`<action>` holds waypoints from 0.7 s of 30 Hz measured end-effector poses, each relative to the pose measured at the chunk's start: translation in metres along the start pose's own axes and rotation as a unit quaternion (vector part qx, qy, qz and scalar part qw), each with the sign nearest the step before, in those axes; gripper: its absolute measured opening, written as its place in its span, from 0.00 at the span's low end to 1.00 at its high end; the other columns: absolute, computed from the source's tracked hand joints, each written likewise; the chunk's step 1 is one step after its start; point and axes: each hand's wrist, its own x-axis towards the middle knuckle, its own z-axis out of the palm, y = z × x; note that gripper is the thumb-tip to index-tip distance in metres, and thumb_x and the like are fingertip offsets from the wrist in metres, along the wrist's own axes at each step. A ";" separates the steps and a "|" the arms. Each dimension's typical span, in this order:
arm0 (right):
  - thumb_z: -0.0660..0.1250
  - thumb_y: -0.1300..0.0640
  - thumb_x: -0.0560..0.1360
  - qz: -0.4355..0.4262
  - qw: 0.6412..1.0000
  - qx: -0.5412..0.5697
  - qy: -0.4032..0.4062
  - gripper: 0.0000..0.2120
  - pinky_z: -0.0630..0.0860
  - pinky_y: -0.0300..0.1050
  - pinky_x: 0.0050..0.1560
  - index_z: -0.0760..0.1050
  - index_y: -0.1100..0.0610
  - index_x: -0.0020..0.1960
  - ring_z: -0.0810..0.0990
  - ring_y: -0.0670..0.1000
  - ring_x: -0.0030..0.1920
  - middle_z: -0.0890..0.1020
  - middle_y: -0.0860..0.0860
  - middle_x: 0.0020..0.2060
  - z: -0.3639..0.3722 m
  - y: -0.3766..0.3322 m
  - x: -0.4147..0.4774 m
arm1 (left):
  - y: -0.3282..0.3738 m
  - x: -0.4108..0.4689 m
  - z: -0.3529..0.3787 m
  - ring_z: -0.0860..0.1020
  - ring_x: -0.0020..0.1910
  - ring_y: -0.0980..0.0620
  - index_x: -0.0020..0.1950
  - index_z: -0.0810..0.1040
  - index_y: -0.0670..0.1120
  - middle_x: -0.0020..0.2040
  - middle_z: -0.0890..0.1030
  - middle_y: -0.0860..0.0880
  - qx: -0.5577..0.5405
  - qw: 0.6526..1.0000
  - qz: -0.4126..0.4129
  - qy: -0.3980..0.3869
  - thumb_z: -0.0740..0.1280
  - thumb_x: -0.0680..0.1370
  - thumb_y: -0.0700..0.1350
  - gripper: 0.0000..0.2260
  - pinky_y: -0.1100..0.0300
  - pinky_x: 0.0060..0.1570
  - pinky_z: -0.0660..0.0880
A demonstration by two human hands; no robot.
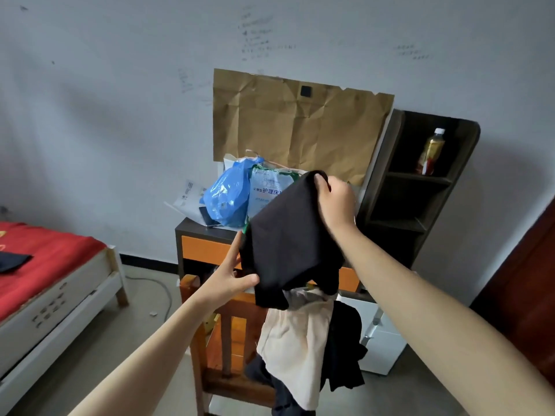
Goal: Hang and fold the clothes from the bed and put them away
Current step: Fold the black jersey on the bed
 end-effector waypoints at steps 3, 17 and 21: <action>0.59 0.60 0.80 -0.051 0.996 0.079 0.000 0.24 0.52 0.47 0.35 0.53 0.55 0.29 0.58 0.51 0.32 0.60 0.49 0.25 0.012 -0.043 0.001 | 0.014 -0.015 -0.011 0.59 0.71 0.65 0.70 0.44 0.68 0.72 0.54 0.68 0.052 0.992 0.062 0.098 0.73 0.56 0.71 0.52 0.66 0.68 0.61; 0.60 0.58 0.79 -0.064 0.911 0.331 -0.235 0.20 0.68 0.56 0.38 0.60 0.53 0.30 0.63 0.53 0.35 0.63 0.49 0.27 0.149 -0.153 -0.094 | 0.048 -0.220 -0.131 0.69 0.62 0.45 0.47 0.81 0.33 0.63 0.73 0.41 0.318 0.776 0.032 0.545 0.67 0.73 0.27 0.07 0.58 0.60 0.64; 0.60 0.57 0.79 -0.078 0.884 0.349 -0.300 0.21 0.65 0.47 0.33 0.60 0.53 0.29 0.63 0.47 0.29 0.64 0.47 0.26 0.194 -0.192 -0.145 | 0.067 -0.302 -0.169 0.72 0.30 0.64 0.40 0.77 0.31 0.30 0.75 0.41 0.244 0.728 -0.011 0.641 0.65 0.77 0.34 0.07 0.66 0.30 0.66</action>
